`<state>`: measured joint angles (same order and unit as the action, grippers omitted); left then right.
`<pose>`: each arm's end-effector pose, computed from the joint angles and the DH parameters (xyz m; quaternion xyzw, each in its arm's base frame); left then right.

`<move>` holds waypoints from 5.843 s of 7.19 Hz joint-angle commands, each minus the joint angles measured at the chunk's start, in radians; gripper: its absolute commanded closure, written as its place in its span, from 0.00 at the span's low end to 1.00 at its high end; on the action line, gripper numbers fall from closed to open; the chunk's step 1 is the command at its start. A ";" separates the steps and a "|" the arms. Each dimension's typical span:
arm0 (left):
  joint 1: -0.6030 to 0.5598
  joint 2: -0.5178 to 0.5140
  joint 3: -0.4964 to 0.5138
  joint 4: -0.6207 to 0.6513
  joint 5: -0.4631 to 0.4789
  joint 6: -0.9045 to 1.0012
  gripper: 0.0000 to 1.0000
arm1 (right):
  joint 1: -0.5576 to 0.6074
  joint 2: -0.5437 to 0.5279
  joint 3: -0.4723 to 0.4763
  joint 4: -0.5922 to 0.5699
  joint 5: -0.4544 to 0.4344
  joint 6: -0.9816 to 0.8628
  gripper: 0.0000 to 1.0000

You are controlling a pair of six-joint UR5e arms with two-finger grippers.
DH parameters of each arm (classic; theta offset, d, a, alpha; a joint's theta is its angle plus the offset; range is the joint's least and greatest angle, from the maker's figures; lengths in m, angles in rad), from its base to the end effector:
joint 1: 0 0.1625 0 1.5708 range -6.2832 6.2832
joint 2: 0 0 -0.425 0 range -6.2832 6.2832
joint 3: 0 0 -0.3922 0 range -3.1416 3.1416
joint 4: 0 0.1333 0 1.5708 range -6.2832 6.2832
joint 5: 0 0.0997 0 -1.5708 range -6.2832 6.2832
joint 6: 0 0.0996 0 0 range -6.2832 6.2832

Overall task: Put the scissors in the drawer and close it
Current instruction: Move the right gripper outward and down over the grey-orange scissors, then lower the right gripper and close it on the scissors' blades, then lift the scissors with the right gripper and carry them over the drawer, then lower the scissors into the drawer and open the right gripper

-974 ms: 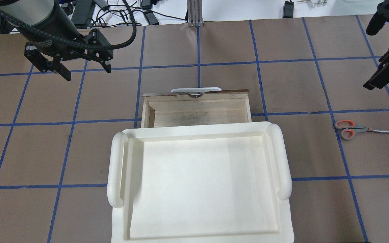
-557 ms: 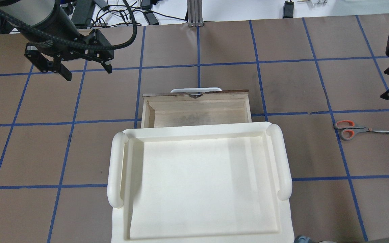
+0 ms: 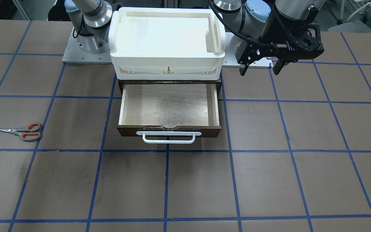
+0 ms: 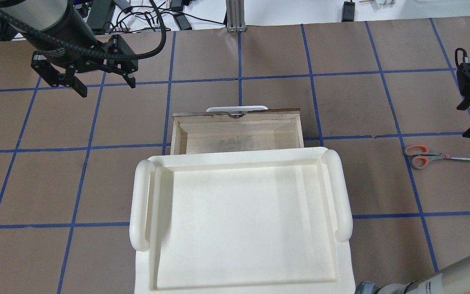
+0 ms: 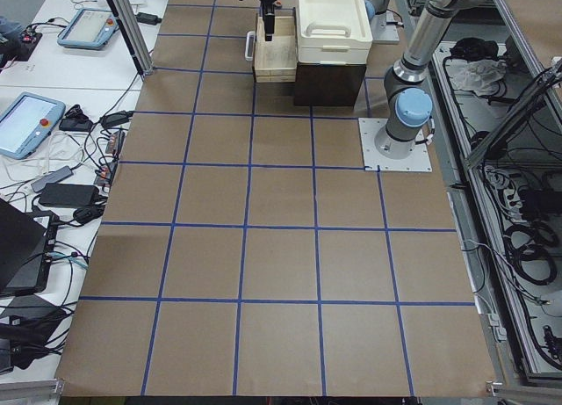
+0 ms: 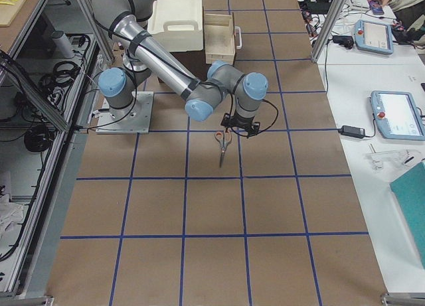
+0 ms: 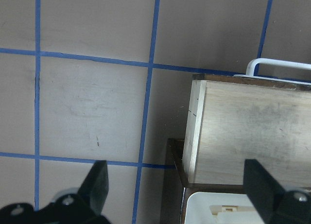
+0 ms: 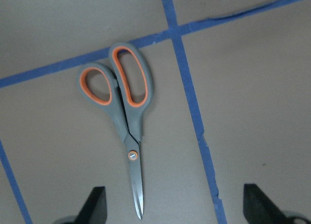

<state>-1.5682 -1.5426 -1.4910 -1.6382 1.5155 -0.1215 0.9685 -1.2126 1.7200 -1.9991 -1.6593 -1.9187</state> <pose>-0.1376 -0.4819 0.5343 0.0614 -0.9975 0.0186 0.0288 -0.2279 -0.5512 0.2632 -0.6120 0.7886 0.0542 0.0241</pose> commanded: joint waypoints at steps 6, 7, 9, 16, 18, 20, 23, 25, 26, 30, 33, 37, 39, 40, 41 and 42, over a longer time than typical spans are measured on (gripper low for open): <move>-0.007 0.006 0.000 -0.014 -0.009 -0.013 0.00 | 0.006 0.027 0.165 -0.149 -0.042 -0.077 0.00; -0.006 0.018 0.000 -0.021 -0.006 -0.003 0.00 | 0.006 0.027 0.185 -0.148 -0.042 -0.077 0.00; -0.001 0.016 -0.002 -0.037 0.000 0.000 0.00 | 0.006 0.031 0.190 -0.144 -0.048 -0.109 0.00; 0.000 0.016 -0.002 -0.034 -0.011 0.059 0.00 | 0.004 0.051 0.190 -0.141 -0.080 -0.180 0.74; 0.000 0.018 -0.002 -0.035 -0.009 0.062 0.00 | 0.004 0.047 0.188 -0.139 -0.094 -0.204 1.00; 0.000 0.019 -0.002 -0.035 -0.011 0.057 0.00 | 0.007 0.021 0.158 -0.138 -0.112 -0.206 1.00; 0.000 0.019 -0.002 -0.035 -0.011 0.057 0.00 | 0.044 -0.088 0.086 -0.135 -0.059 -0.203 1.00; -0.001 0.021 -0.011 -0.035 -0.011 0.057 0.00 | 0.077 -0.163 -0.018 -0.065 0.040 -0.192 1.00; -0.001 0.022 -0.012 -0.034 -0.011 0.056 0.00 | 0.108 -0.168 -0.084 -0.017 0.085 -0.165 1.00; -0.003 0.024 -0.014 -0.037 0.000 0.052 0.00 | 0.419 -0.266 -0.140 0.135 0.099 0.123 1.00; 0.000 0.027 -0.029 -0.037 -0.008 0.048 0.00 | 0.733 -0.262 -0.140 0.169 0.093 0.477 1.00; 0.004 0.033 -0.031 -0.035 -0.006 0.056 0.00 | 0.962 -0.177 -0.138 0.188 0.087 0.684 1.00; 0.004 0.033 -0.031 -0.037 -0.006 0.056 0.00 | 1.009 -0.125 -0.138 0.181 0.087 0.745 1.00; 0.004 0.033 -0.031 -0.037 -0.008 0.056 0.00 | 1.029 -0.108 -0.138 0.177 0.082 0.747 1.00; 0.004 0.033 -0.031 -0.037 -0.008 0.056 0.00 | 1.036 -0.088 -0.138 0.178 0.082 0.747 1.00; 0.004 0.033 -0.031 -0.035 -0.008 0.056 0.00 | 1.041 -0.082 -0.138 0.177 0.084 0.747 1.00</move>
<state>-1.5646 -1.5094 -1.5217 -1.6748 1.5081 -0.0660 2.0000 -1.3090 1.5816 -1.8210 -1.5760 -1.1735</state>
